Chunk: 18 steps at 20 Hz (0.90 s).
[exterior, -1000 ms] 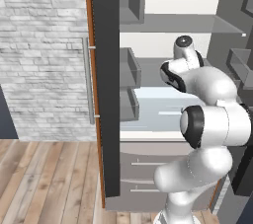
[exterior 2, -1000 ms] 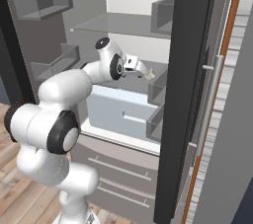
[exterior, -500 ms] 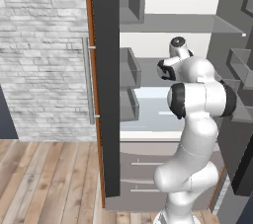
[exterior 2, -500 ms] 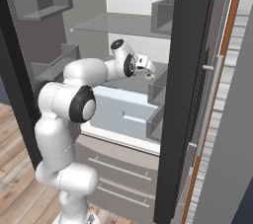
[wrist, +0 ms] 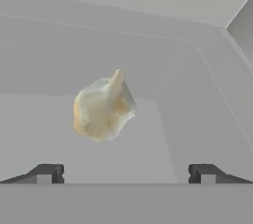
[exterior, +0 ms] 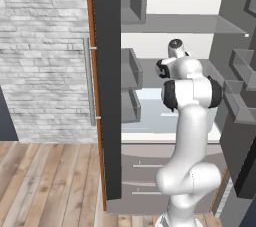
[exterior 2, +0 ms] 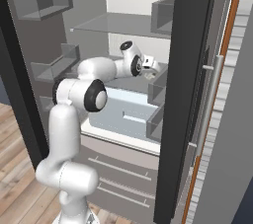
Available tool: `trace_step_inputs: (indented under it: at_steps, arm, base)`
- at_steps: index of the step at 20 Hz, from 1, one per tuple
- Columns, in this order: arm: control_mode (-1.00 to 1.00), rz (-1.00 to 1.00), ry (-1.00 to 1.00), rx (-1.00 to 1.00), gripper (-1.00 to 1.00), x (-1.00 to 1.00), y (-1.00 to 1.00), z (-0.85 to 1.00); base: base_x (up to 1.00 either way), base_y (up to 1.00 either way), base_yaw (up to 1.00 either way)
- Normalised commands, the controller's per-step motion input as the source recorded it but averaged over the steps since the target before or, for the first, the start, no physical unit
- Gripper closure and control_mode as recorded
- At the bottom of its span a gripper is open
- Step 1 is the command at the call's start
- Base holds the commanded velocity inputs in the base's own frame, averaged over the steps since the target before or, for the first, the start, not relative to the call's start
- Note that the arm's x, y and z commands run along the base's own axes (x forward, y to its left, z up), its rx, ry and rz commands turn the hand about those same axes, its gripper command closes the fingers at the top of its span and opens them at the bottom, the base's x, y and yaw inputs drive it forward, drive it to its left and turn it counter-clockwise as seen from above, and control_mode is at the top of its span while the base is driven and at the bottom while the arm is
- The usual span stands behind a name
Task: Take the cheese, steak, and garlic from the fridge and place them on the plate on the dining counter to create an appetizer plate.
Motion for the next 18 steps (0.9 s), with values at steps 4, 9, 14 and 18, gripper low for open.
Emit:
trace_step_inputs:
  at_steps: [4,9,14,18]
  arm:
    - [-1.0,0.0,0.01,0.0,-1.0,0.59,-0.19,-0.33]
    - [-1.0,0.0,0.01,0.0,-1.0,0.57,-0.17,-0.33]
    - [-1.0,0.0,0.01,0.0,-1.0,0.47,-0.16,-0.31]
    - [-1.0,0.0,0.06,0.02,1.0,-0.03,0.0,-0.3]
  base:
    - [0.0,0.0,0.0]
    - [0.0,0.0,0.0]
    - [0.0,0.0,0.0]
    - [0.0,0.0,0.0]
